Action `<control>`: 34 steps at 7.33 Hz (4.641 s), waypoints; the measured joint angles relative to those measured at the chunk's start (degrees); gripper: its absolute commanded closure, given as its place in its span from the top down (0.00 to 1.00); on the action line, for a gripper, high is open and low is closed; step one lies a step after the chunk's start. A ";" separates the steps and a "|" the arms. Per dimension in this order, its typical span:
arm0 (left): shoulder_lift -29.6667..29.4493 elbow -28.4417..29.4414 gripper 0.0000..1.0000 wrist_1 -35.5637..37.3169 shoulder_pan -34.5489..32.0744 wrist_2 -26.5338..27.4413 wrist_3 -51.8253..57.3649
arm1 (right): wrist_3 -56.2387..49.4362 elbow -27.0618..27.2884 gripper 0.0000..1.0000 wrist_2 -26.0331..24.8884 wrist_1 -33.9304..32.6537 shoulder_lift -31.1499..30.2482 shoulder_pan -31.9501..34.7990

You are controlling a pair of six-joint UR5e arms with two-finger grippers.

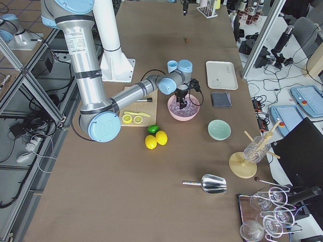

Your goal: Put ice and strawberries in cup

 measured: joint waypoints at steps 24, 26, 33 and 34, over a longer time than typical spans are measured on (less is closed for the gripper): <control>0.06 0.55 0.98 -1.19 0.51 0.00 -0.30 | 48.70 -7.19 0.24 -19.45 -18.40 36.93 -21.59; 0.05 0.59 0.98 -1.15 0.71 0.00 -0.33 | 48.67 -7.33 0.99 -20.80 -18.17 36.91 -22.55; -0.44 -0.77 0.98 -7.61 0.86 1.17 -1.59 | 32.41 -4.22 0.99 -9.75 -17.11 30.66 -8.66; -1.57 -0.58 0.99 -10.26 0.91 1.65 -2.92 | 24.97 -3.64 0.99 -4.77 -16.00 26.69 -2.92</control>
